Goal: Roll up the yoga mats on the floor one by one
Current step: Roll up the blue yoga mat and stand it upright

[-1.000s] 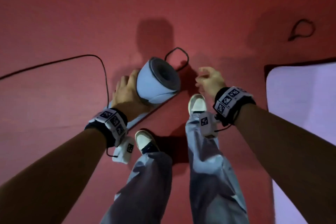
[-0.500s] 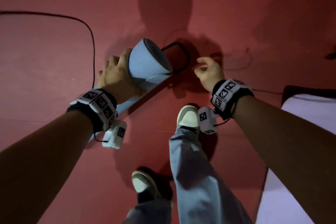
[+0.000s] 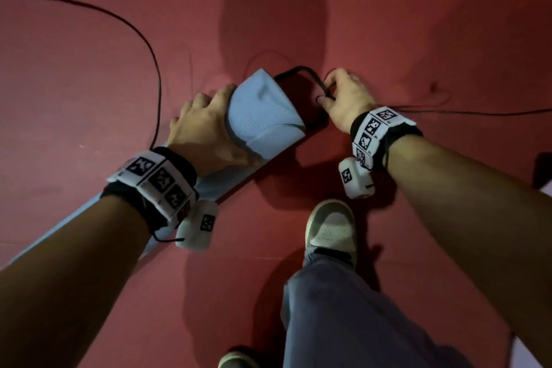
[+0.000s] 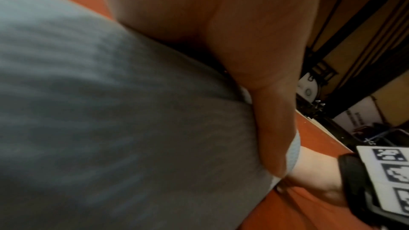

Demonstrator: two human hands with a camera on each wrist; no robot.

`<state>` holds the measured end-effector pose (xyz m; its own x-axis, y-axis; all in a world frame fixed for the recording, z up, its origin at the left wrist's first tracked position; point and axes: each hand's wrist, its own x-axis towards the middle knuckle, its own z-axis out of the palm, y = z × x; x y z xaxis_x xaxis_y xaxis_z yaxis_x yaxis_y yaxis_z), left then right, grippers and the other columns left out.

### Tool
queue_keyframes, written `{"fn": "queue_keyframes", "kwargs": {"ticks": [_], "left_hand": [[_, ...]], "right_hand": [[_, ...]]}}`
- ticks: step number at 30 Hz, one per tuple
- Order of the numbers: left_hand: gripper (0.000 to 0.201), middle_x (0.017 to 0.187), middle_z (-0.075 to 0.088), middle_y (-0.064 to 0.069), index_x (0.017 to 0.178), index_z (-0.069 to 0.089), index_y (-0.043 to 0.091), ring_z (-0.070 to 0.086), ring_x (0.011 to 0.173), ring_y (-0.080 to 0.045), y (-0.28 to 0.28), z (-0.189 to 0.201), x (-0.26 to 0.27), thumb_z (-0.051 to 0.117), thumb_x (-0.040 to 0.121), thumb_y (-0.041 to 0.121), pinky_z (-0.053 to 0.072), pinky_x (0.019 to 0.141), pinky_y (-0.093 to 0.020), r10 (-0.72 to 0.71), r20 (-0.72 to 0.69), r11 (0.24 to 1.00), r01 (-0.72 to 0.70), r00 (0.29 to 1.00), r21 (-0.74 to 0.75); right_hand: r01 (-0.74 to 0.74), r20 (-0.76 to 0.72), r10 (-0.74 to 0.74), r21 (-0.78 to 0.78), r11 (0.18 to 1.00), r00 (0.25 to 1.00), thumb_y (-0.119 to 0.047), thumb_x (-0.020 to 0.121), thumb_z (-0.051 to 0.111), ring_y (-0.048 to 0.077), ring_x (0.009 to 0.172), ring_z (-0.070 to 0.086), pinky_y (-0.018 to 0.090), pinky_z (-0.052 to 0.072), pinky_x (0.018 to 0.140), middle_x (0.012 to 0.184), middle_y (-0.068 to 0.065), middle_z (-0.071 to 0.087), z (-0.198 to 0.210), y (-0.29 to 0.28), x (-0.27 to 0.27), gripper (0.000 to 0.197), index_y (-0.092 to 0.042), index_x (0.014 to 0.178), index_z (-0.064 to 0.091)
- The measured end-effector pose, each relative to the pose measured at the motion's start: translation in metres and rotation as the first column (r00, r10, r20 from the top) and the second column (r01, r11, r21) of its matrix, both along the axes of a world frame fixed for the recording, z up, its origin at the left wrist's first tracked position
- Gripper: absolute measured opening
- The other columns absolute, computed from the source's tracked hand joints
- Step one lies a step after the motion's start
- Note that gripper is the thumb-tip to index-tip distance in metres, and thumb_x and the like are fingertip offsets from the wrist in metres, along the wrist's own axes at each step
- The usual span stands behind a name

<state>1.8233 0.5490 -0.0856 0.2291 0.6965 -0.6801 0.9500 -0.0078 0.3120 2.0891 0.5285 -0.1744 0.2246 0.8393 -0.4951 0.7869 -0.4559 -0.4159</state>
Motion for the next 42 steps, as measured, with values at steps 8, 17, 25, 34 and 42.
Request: {"fn": "queue_keyframes", "kwargs": {"ticks": [8,17,25,34,42], "left_hand": [[0.131,0.125,0.059,0.007,0.142,0.024,0.046,0.058,0.113,-0.023,-0.003,0.008,0.004,0.078,0.025,0.073,0.053,0.092,-0.050,0.020,0.091,0.999,-0.017,0.996,-0.028],[0.138,0.129,0.057,0.001,0.150,0.021,0.037,0.056,0.116,-0.028,-0.003,0.026,0.000,0.083,0.031,0.069,0.050,0.096,-0.044,-0.049,0.051,0.995,0.044,0.997,0.091],[0.163,0.148,0.047,-0.006,0.156,-0.012,0.034,0.050,0.132,-0.030,-0.015,0.030,0.007,0.077,0.026,0.077,0.043,0.107,-0.051,-0.082,0.005,0.996,0.082,0.997,0.040],[0.157,0.151,0.045,-0.001,0.158,-0.005,0.028,0.047,0.135,-0.027,-0.016,0.030,0.003,0.089,0.038,0.067,0.039,0.109,-0.055,0.041,-0.009,0.986,-0.039,0.999,0.160],[0.151,0.139,0.055,0.000,0.149,-0.012,0.053,0.054,0.126,-0.030,-0.023,0.040,0.001,0.084,0.033,0.069,0.046,0.099,-0.058,-0.002,0.063,0.977,-0.012,0.998,0.214]], "right_hand": [[0.119,-0.153,-0.120,-0.013,0.993,0.981,-0.012,0.087,0.063,0.026,0.084,0.062,0.032,0.046,0.072,0.091,0.005,0.067,0.014,0.003,0.004,0.009,-0.018,0.093,0.062],[0.421,-0.551,-0.297,0.112,0.900,0.780,-0.001,0.089,0.060,0.016,0.052,0.061,0.021,0.043,0.043,0.064,0.005,0.066,0.082,0.044,-0.018,0.015,-0.014,0.083,0.054],[-0.166,-0.329,0.272,0.316,0.934,0.904,-0.016,0.081,0.074,0.001,0.071,0.056,0.024,0.044,0.070,0.078,-0.013,0.062,0.118,0.041,-0.055,0.015,-0.028,0.083,0.066],[-0.356,-0.146,0.436,0.383,0.852,0.888,-0.018,0.085,0.071,0.015,0.086,0.057,0.034,0.049,0.081,0.092,-0.005,0.054,0.128,0.026,-0.061,0.011,-0.027,0.087,0.065],[-0.480,-0.094,0.552,0.387,0.787,0.829,-0.024,0.089,0.069,0.018,0.092,0.055,0.037,0.047,0.082,0.101,-0.002,0.050,0.137,0.018,-0.069,0.007,-0.027,0.096,0.068]]}}
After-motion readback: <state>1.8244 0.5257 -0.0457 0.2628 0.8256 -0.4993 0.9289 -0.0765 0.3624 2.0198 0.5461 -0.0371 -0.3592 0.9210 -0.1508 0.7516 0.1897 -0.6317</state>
